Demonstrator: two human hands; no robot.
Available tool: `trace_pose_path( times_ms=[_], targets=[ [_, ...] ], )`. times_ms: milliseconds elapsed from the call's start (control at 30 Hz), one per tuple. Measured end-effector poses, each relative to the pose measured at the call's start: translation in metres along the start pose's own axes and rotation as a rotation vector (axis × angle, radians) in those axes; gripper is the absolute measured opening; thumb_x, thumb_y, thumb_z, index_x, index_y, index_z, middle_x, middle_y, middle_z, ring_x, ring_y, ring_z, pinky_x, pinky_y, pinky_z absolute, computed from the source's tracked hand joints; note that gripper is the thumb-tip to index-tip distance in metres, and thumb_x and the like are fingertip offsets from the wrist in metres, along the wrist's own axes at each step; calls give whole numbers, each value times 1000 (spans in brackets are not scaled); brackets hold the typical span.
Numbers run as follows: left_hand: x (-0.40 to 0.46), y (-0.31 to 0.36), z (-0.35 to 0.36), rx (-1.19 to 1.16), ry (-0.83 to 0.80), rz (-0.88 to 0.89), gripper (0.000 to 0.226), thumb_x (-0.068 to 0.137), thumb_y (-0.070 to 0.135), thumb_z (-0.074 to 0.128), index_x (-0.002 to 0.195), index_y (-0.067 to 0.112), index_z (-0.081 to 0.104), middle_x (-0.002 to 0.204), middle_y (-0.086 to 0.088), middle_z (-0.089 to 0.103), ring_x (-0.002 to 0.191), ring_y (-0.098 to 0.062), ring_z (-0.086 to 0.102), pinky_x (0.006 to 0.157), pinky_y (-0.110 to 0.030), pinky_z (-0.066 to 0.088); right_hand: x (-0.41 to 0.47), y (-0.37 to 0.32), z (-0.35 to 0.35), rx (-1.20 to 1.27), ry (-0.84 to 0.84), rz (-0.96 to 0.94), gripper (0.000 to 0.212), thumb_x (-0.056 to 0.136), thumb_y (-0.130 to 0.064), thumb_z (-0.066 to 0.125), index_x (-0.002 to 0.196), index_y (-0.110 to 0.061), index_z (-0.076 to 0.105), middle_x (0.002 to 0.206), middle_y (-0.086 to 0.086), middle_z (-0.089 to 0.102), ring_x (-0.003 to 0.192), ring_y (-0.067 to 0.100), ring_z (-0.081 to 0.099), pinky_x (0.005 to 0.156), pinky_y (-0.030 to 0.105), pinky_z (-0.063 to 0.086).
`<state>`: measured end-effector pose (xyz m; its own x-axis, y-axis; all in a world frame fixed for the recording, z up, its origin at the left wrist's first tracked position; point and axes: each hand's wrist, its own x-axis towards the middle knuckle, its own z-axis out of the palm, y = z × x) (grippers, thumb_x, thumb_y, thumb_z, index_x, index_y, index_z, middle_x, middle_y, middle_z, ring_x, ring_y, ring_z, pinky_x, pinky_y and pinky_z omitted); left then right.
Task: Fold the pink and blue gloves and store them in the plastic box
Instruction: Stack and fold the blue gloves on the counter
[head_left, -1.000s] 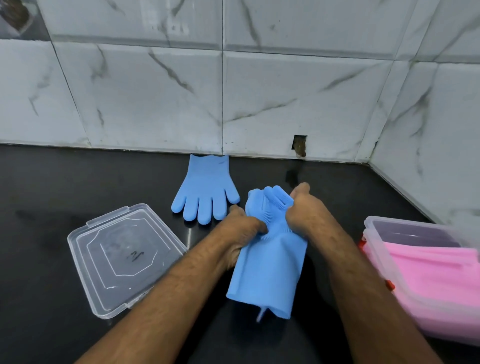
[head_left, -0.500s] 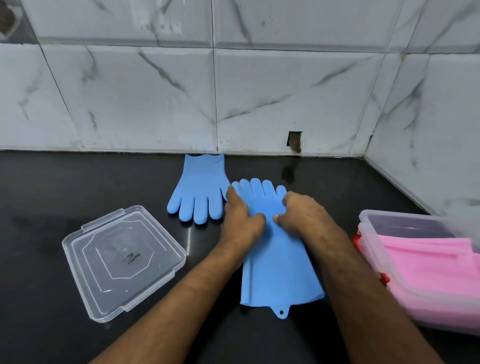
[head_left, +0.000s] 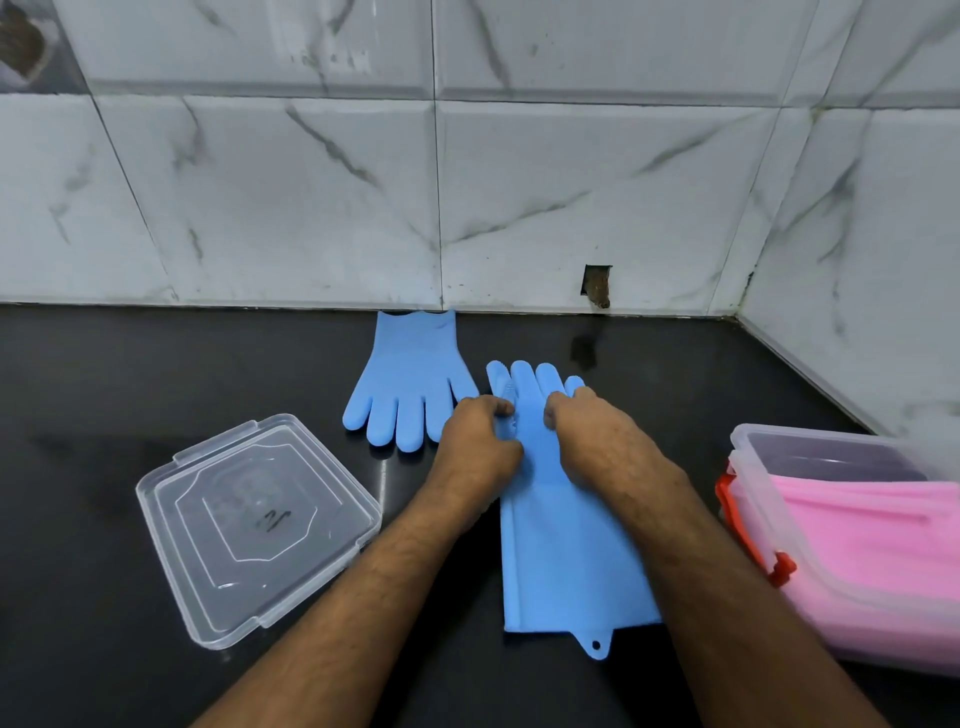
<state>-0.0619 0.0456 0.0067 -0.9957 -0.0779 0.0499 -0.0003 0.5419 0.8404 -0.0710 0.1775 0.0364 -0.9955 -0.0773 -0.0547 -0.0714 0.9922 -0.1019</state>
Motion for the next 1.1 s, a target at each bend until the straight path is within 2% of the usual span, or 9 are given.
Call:
trace_pose_path(
  times_ms=[133, 233, 367, 500, 633, 733, 867, 1000, 1100],
  targets=[
    [5, -4, 2, 73, 38, 20, 49, 91, 13, 68, 138, 16, 55, 139, -4, 49, 109, -13, 52, 89, -23, 42, 2, 0, 1, -9, 32, 30, 32, 99, -15, 56, 131, -13, 51, 130, 10, 48, 93, 24, 48, 75, 36, 44],
    [7, -5, 0, 245, 181, 149, 37, 96, 22, 67, 131, 13, 59, 138, -9, 42, 125, -23, 45, 98, -29, 41, 6, -8, 7, 52, 166, -22, 26, 101, -26, 57, 125, -16, 54, 124, 6, 50, 102, 23, 50, 75, 33, 39],
    [14, -13, -17, 589, 375, 163, 28, 95, 23, 65, 122, 18, 63, 142, -9, 45, 126, -28, 44, 96, -38, 41, 13, -24, 21, 87, 378, -176, 14, 103, -23, 51, 116, -22, 57, 114, 1, 54, 103, 22, 54, 87, 36, 44],
    [23, -27, -26, 756, 351, -82, 45, 97, 49, 62, 126, 14, 58, 136, -12, 52, 127, -30, 46, 104, -42, 37, 17, -28, 24, 200, 229, -176, 22, 104, -25, 54, 123, -16, 60, 120, 4, 55, 96, 21, 60, 81, 34, 52],
    [27, -30, -29, 835, 367, -97, 29, 101, 29, 55, 124, 12, 56, 128, -10, 55, 120, -27, 52, 100, -39, 40, 16, -29, 25, 205, 186, -182, 27, 104, -29, 55, 128, -17, 58, 124, 4, 55, 97, 19, 61, 81, 30, 50],
    [30, -26, -33, 683, 427, -99, 22, 99, 13, 50, 119, 9, 54, 126, -12, 56, 118, -29, 53, 99, -41, 41, 15, -30, 25, 212, 178, -192, 30, 104, -30, 54, 132, -18, 57, 125, 3, 54, 97, 18, 60, 80, 28, 47],
    [29, -14, -40, 272, 591, 55, 19, 108, 14, 42, 118, 3, 52, 121, -17, 55, 112, -34, 53, 90, -45, 42, 15, -31, 24, 346, 242, -189, 33, 104, -32, 54, 133, -18, 57, 119, 0, 59, 101, 18, 61, 84, 31, 50],
    [22, 0, -48, -99, 687, 296, 21, 111, 21, 38, 94, 12, 46, 94, -7, 55, 83, -21, 50, 67, -24, 37, 17, -34, 21, 647, 310, -178, 60, 102, -39, 56, 154, -16, 36, 119, -2, 69, 104, 15, 65, 83, 24, 45],
    [15, 9, -50, -318, 592, 329, 26, 112, 27, 40, 90, 15, 48, 79, 3, 56, 68, -7, 50, 61, -14, 38, 17, -34, 19, 816, 347, -162, 74, 100, -41, 59, 160, -18, 22, 119, -7, 69, 100, 12, 69, 86, 26, 49]
  ],
)
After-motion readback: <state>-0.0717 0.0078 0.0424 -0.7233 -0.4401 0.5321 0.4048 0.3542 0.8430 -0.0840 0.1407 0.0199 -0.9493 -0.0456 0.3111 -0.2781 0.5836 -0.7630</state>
